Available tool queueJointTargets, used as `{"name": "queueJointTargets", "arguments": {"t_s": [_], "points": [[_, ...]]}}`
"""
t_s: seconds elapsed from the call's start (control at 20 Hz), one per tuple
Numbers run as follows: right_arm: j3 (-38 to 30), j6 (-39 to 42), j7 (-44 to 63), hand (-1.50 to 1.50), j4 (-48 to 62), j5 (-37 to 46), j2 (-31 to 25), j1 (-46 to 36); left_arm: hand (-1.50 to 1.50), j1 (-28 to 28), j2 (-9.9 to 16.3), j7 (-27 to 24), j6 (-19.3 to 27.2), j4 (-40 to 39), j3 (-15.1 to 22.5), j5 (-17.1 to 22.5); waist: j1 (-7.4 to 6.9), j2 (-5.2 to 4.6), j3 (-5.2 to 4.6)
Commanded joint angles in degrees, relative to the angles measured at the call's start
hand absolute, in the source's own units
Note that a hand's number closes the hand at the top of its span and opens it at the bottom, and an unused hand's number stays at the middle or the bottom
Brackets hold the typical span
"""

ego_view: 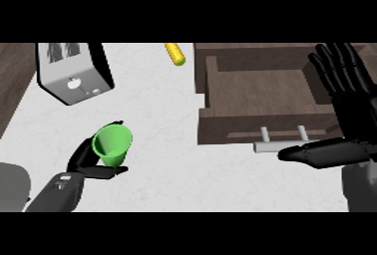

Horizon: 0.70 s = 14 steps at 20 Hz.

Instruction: Pick up the cup, place it into the drawer and close the drawer

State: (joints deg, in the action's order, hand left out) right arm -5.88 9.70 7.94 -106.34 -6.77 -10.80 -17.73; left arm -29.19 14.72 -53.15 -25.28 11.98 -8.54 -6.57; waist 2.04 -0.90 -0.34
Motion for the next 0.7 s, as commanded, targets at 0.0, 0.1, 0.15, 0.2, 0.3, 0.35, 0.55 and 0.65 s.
{"name": "queueJointTargets", "arguments": {"t_s": [0.0, 0.1, 0.15, 0.2, 0.3, 0.35, 0.55, 0.65], "points": [[-1.3, 0.8, -1.1, -1.50, 1.1, -0.4, -0.9, 0.4, 1.50, 0.7, -1.3, -8.5, -11.1, 0.6, 0.2, 0.7, 0.31, -0.23, -0.07], [0.5, -0.7, 0.0, -1.50, 0.2, 1.5, 0.1, -0.1, 1.50, 1.2, -1.4, -13.8, -2.2, 4.4, 0.4, -0.2, -0.24, 0.03, -0.08], [-1.6, 0.4, -1.0, -1.50, 1.2, -0.3, -1.0, 0.0, 1.50, 3.2, -2.1, -16.1, -1.0, 4.9, 1.2, -1.1, -0.46, 0.08, 0.01], [-1.7, 0.5, 0.4, -1.50, 0.0, -0.5, -1.5, 0.5, 1.50, 1.4, -0.9, -14.4, 2.9, 4.3, -0.4, -0.1, 0.01, 0.12, 0.02], [-0.3, 0.6, -1.1, -1.50, 1.8, 1.0, -0.9, -0.7, 1.50, -0.1, -1.7, -14.4, 10.0, 4.9, -1.3, -0.3, -0.14, -0.21, -0.03], [-2.1, 1.9, -1.4, -1.50, 0.2, -1.2, -1.7, 2.3, 1.50, 1.3, -2.5, -17.0, 10.0, 6.1, -0.8, -0.5, -0.15, 0.28, 0.10], [-1.5, -0.2, 0.2, -1.50, -0.7, -0.9, -0.2, 0.8, 1.50, 1.8, -4.9, -16.5, 16.8, 6.2, -7.5, 5.2, -0.87, 0.41, 0.11], [-2.4, 1.9, -1.3, -1.50, -0.4, -1.9, -1.4, 3.1, 1.50, 3.3, -5.2, -16.7, 20.2, 6.6, -11.4, 8.6, -1.04, 0.46, 0.16]]}}
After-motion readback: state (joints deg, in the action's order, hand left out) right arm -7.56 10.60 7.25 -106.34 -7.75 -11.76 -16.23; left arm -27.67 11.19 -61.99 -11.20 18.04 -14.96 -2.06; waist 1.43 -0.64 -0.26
